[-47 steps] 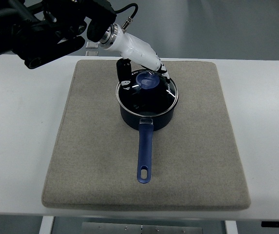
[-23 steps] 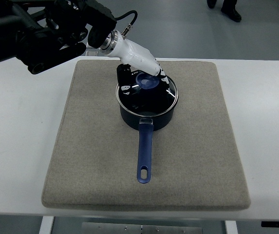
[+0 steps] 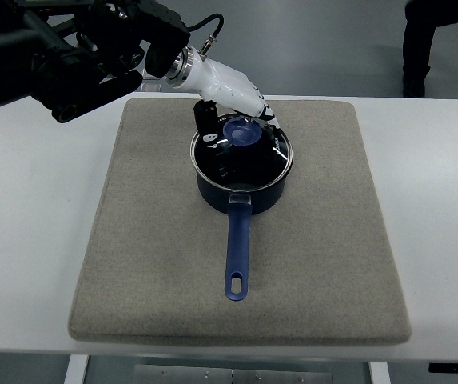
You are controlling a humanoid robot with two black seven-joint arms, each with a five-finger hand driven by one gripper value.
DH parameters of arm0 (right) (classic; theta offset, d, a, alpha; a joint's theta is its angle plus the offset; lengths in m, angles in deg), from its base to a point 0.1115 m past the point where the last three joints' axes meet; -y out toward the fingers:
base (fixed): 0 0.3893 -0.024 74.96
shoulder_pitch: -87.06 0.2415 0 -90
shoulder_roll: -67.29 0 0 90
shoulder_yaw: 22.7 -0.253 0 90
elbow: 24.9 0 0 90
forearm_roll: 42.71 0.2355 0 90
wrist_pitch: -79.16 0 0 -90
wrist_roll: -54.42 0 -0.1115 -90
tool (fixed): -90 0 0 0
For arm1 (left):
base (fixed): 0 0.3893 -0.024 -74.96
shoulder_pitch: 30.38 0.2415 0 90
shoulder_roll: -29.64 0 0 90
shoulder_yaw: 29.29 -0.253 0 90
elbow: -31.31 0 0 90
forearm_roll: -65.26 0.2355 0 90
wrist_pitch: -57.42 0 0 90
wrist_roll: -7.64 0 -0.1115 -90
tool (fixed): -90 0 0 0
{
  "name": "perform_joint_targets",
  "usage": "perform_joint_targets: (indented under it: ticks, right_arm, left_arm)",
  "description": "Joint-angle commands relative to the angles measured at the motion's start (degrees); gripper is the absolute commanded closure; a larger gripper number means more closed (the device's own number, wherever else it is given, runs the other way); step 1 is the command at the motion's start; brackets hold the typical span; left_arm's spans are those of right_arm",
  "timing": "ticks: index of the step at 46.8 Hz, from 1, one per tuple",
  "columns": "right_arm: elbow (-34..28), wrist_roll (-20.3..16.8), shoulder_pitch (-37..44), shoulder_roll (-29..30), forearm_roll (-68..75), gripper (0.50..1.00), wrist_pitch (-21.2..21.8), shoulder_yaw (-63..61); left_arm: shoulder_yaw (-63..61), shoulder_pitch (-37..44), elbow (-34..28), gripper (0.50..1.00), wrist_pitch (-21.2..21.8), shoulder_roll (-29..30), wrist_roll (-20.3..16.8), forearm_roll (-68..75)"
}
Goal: Open pot lid and place left with left hand
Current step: 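Close the left hand's fingers around the blue lid knob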
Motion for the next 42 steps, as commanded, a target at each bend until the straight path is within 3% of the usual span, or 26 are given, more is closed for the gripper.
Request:
perform_joint_targets:
  ticks: [1,10,15,21,34,38,42]
  right_arm:
    - [0.0,0.0,0.0,0.0,0.0,0.583,0.0,0.0]
    - [0.0,-0.1,0.0,0.0,0.0,0.583,0.0,0.0]
    - [0.0,0.0,0.0,0.0,0.0,0.583,0.0,0.0]
    - [0.0,0.0,0.0,0.0,0.0,0.583,0.0,0.0]
    - [0.0,0.0,0.0,0.0,0.0,0.583,0.0,0.0]
    - [0.0,0.0,0.0,0.0,0.0,0.583,0.0,0.0]
    - [0.0,0.0,0.0,0.0,0.0,0.583,0.0,0.0]
  left_arm:
    - [0.1,-0.3,0.0,0.544,-0.5,-0.3,0.0,-1.0]
    - [-0.1,-0.7,-2.0,0.559,-1.6,-1.4,0.0,-4.2]
    - [-0.1,-0.9,-2.6,0.600,-2.7,-1.9,0.0,-4.7]
    - [-0.1,-1.3,-2.5,0.604,-5.2,-1.9,0.0,-5.3]
    - [-1.2,-1.3,-2.9,0.609,-4.9,-2.2,0.0,-5.4]
    - [-3.3,-1.4,-2.9,0.675,-4.5,-2.3,0.0,-5.3]
    - [-4.3,-1.5,-2.9,0.709,-4.4,-2.3,0.0,-5.3]
